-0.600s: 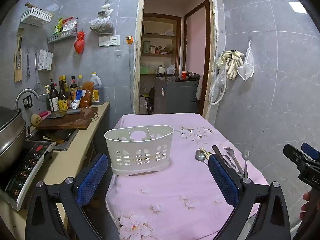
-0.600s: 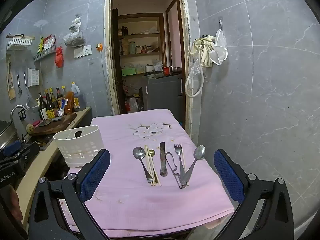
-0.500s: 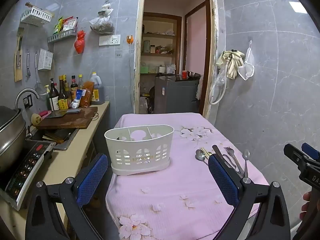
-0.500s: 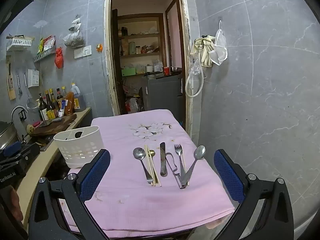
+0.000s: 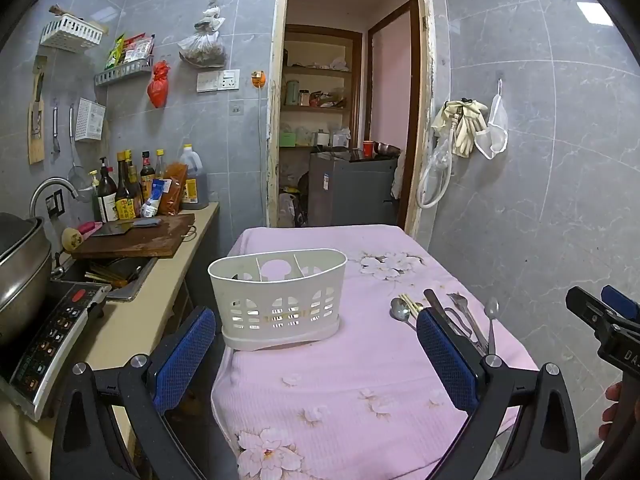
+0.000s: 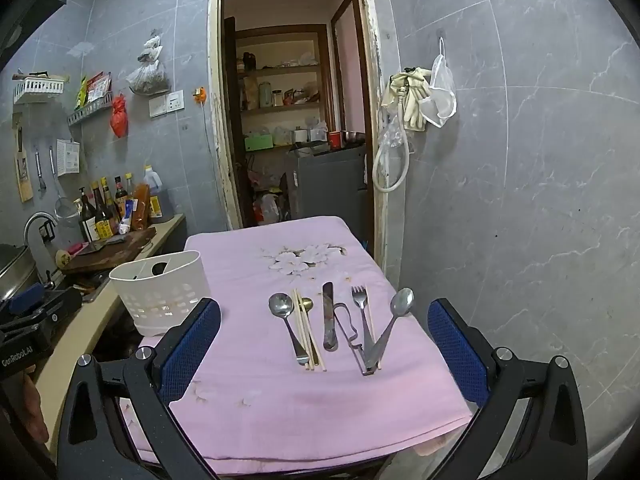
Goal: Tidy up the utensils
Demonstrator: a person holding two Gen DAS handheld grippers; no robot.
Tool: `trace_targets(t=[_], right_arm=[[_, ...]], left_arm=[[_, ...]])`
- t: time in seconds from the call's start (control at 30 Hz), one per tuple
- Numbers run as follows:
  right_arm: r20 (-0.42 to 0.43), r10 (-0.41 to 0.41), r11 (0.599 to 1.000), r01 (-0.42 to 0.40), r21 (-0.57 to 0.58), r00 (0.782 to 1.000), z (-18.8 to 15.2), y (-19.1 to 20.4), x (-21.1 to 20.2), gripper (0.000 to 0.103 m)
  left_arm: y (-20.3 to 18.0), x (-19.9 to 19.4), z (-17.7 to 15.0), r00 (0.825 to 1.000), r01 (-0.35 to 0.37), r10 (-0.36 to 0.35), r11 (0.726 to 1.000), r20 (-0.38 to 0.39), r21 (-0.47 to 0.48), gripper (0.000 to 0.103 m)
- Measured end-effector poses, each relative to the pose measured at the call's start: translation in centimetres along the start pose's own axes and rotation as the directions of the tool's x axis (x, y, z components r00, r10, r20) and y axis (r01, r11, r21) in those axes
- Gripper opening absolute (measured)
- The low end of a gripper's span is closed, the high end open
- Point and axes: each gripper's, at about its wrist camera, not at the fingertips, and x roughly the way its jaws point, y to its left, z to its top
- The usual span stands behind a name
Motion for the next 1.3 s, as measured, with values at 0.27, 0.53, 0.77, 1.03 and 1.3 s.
trace_targets(t=[0.27,0.53,0.77,1.03,1.3], right_arm=[[-0.003,0.001,1.000,-0.001,0.000,1.000,-0.15,0.10,-0.03,0.102],[-0.005,0.001,1.000,-0.001,0.001,1.000,-0.10,0.09,-0.05,0.102],[-0.006,0.003,1.000,-0.003,0.001,1.000,-0.31,0.05,0.04,0.102],[-0.009,0.003,1.000,-0.003,0.001,1.000,-0.53,0.26,-0.14,0.102],[-0.010,0.003,1.000,-0.003,0.000,1.000,-0.68,0.37,-0.13,0.102]], left_arm=[[-0.14,0.18,0.09,1.000,0.001,-0.001,1.000,-0.001,-0.001,0.101],[-0.13,0.18,0.08,1.000,0.000,0.000,1.000,-0.001,-0.001,0.101],[-0.12,0.18,0.07,1.000,0.000,0.000,1.000,-0.001,-0.001,0.101],[-0.12,0.18,0.08,1.000,0.001,-0.001,1.000,-0.002,-0.001,0.101],[-0.09,0.17,0.08,1.000,0.001,-0.001,1.000,-0.002,-0.002,0.101]])
